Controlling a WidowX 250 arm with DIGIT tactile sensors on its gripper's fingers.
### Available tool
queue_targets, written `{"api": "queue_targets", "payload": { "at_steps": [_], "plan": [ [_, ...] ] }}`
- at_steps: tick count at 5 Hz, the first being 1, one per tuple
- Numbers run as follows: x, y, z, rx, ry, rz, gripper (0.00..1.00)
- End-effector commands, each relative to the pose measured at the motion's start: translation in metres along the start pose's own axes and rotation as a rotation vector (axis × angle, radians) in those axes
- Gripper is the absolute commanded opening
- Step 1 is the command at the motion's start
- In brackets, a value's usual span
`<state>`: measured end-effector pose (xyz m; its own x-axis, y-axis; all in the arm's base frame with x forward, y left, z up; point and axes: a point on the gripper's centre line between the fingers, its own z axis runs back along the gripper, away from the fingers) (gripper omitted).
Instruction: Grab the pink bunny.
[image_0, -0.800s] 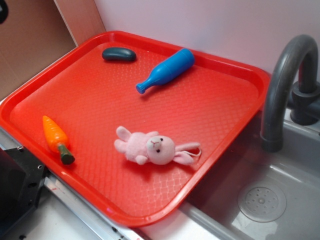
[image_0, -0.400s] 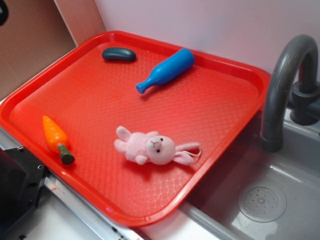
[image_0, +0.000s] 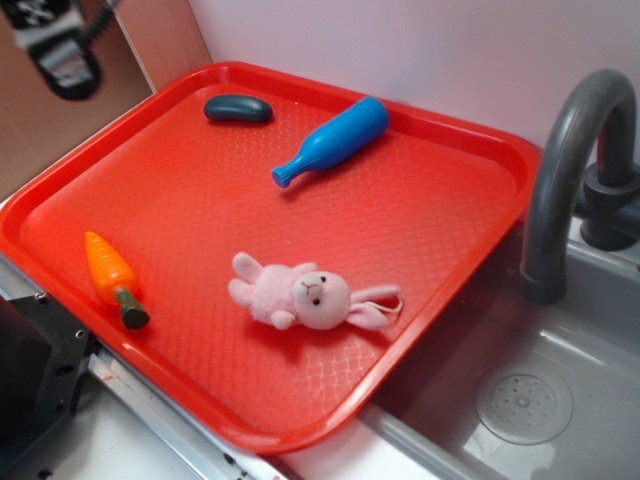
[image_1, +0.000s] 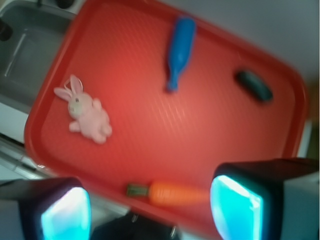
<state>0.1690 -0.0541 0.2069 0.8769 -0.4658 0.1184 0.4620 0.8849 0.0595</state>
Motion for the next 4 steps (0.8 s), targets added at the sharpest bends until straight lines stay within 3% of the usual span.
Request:
{"api": "queue_targets", "payload": {
  "at_steps": [1, 2, 4],
  "plan": [
    [0.034, -0.040, -0.042, -0.043, -0.045, -0.397, 1.00],
    [0.039, -0.055, -0.067, -0.074, -0.003, -0.459, 1.00],
    [0.046, -0.077, -0.110, -0.081, 0.087, -0.546, 1.00]
  ]
}}
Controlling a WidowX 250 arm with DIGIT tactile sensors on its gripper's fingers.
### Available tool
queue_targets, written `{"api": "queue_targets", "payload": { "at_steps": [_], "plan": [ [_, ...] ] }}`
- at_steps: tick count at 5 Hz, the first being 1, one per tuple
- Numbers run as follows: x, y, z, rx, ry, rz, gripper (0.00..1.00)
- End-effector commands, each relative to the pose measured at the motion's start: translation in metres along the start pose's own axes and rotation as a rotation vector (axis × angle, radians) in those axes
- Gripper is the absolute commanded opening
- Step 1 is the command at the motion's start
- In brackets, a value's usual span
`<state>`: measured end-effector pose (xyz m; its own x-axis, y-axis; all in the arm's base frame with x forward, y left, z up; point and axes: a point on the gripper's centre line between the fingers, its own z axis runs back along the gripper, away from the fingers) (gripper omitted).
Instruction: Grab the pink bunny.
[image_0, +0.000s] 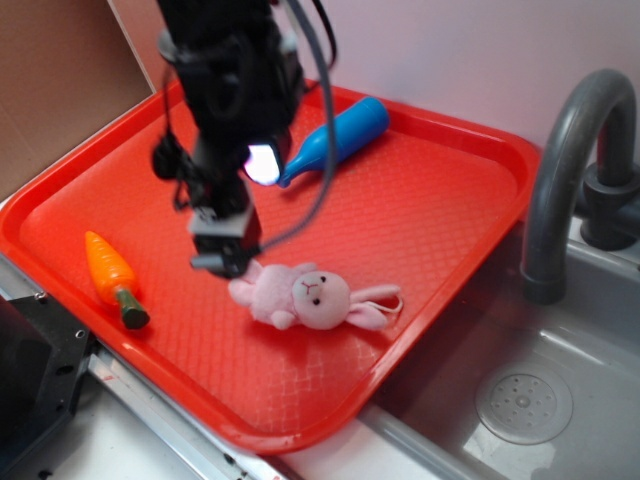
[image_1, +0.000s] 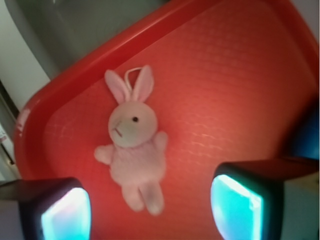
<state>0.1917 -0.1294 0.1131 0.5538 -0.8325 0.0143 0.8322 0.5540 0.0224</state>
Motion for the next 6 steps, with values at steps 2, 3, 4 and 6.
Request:
{"api": "queue_targets", "payload": {
  "at_steps": [2, 3, 4, 6],
  "plan": [
    [0.015, -0.011, -0.058, -0.050, 0.100, -0.061, 1.00],
    [0.016, -0.011, -0.077, -0.051, 0.155, -0.066, 1.00],
    [0.016, -0.011, -0.087, -0.038, 0.199, -0.063, 0.00],
    [0.015, 0.018, -0.030, 0.033, 0.097, 0.067, 0.00]
  ]
}}
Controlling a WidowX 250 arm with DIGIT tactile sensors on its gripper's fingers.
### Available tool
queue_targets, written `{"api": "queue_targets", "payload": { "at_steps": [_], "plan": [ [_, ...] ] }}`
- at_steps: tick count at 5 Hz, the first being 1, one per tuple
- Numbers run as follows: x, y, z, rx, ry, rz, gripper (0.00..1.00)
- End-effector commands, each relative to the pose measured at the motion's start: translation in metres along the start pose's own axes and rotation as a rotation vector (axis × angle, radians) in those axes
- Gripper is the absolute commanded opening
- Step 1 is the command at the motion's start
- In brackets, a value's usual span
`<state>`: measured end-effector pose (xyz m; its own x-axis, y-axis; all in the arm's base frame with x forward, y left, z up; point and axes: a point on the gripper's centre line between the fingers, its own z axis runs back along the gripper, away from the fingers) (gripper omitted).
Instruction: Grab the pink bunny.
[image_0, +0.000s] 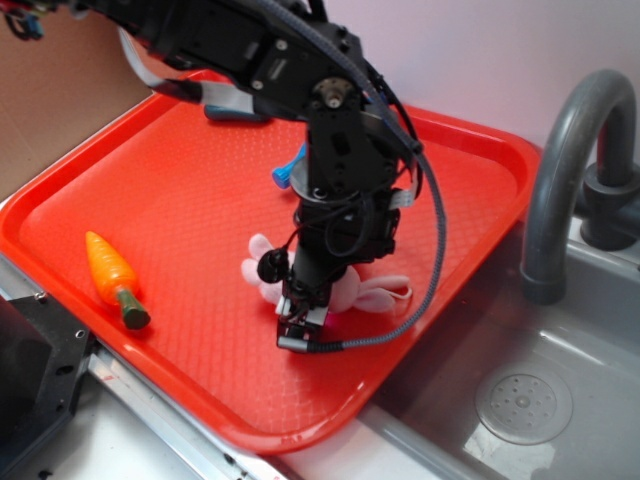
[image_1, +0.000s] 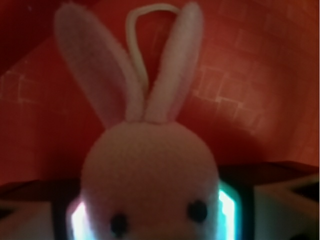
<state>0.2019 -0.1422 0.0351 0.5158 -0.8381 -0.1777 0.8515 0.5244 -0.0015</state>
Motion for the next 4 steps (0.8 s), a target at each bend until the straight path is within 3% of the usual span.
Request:
{"api": "queue_targets", "payload": {
  "at_steps": [1, 2, 4],
  "plan": [
    [-0.034, 0.056, 0.094, 0.011, -0.168, 0.357, 0.00],
    [-0.074, 0.077, 0.137, -0.020, -0.196, 0.606, 0.00],
    [-0.134, 0.045, 0.169, 0.042, -0.331, 1.074, 0.00]
  ]
}}
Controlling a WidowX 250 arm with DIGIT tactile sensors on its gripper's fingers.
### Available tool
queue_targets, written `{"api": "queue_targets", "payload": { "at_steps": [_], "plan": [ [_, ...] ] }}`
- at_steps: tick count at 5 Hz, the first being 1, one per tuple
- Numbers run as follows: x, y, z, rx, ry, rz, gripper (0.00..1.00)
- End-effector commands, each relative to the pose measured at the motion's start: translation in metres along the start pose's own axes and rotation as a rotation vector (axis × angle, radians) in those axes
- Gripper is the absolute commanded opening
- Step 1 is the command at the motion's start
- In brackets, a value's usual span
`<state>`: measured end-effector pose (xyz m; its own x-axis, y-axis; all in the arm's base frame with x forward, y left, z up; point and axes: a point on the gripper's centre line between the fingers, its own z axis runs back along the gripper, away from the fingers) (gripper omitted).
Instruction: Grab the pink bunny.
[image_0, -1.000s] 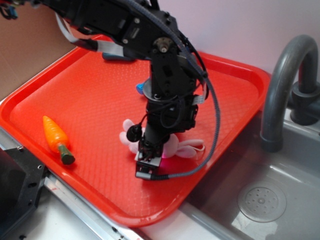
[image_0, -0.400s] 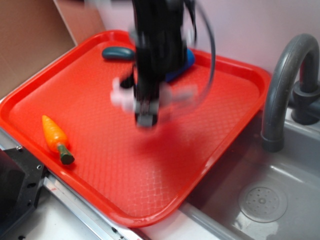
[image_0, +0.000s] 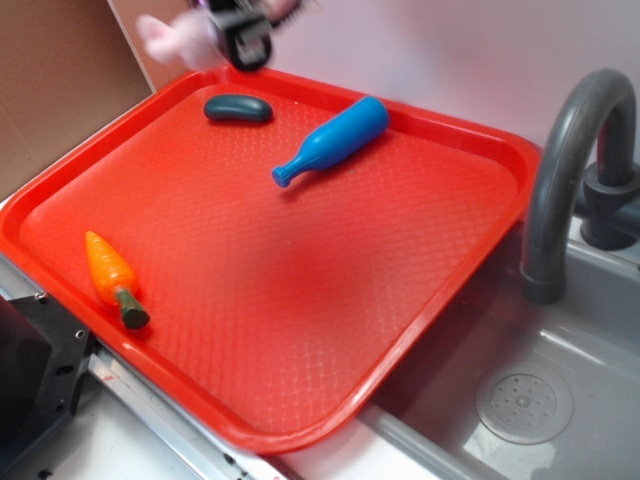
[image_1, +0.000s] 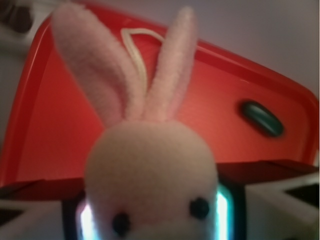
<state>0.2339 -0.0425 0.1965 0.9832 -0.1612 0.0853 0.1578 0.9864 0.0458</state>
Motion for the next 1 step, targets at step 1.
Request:
{"api": "queue_targets", "payload": {
  "at_steps": [1],
  "plan": [
    [-0.0438, 0.0056, 0.0310, 0.001, -0.111, 0.145, 0.00]
  ]
}}
